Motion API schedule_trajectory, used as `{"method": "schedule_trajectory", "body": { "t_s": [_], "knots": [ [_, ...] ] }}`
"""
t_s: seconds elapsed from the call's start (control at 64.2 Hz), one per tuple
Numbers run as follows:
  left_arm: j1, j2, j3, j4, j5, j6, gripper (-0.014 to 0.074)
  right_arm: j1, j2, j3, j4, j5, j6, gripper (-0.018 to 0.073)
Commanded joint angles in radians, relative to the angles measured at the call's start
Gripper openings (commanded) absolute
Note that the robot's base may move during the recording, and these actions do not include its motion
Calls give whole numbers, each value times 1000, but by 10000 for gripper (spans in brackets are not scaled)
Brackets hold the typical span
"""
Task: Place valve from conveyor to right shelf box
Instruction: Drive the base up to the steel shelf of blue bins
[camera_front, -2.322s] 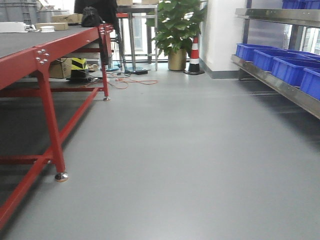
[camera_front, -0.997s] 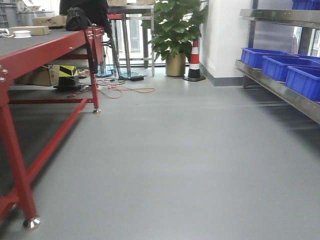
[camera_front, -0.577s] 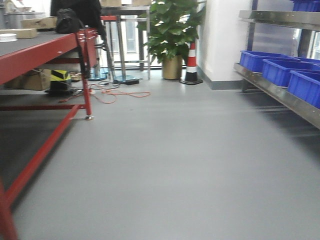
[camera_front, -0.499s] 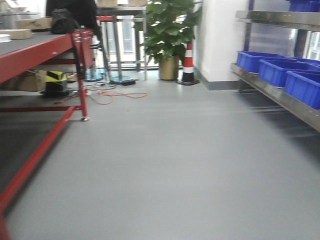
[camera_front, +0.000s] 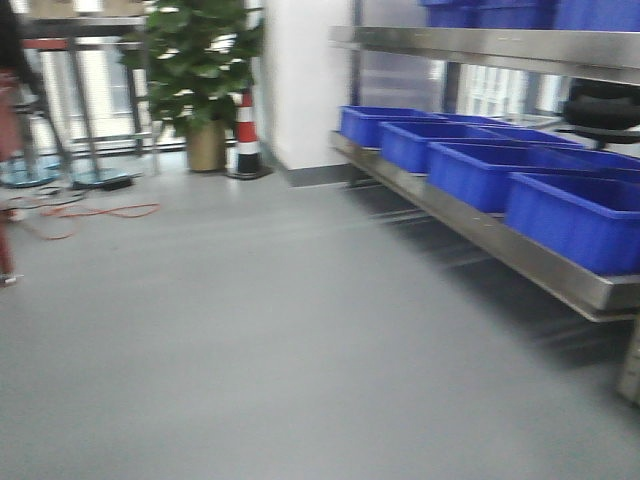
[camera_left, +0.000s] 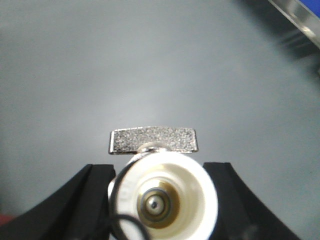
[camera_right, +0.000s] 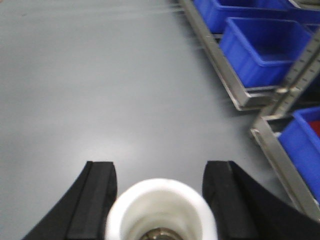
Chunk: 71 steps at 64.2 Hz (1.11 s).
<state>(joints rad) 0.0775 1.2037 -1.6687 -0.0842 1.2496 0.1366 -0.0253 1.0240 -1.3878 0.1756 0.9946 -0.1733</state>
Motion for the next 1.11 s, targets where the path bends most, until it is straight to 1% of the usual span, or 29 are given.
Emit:
{"method": "schedule_trajectory", "body": {
  "t_s": [0.0,1.091],
  "knots": [
    [-6,-11,-11,-17,-44,-5,-111,1,-10,-19,-4,-62,-4,-154],
    [-6,-11,-11,-17,-44,-5,-111,1,-10,-19,-4,-62,-4,-154]
  ]
}}
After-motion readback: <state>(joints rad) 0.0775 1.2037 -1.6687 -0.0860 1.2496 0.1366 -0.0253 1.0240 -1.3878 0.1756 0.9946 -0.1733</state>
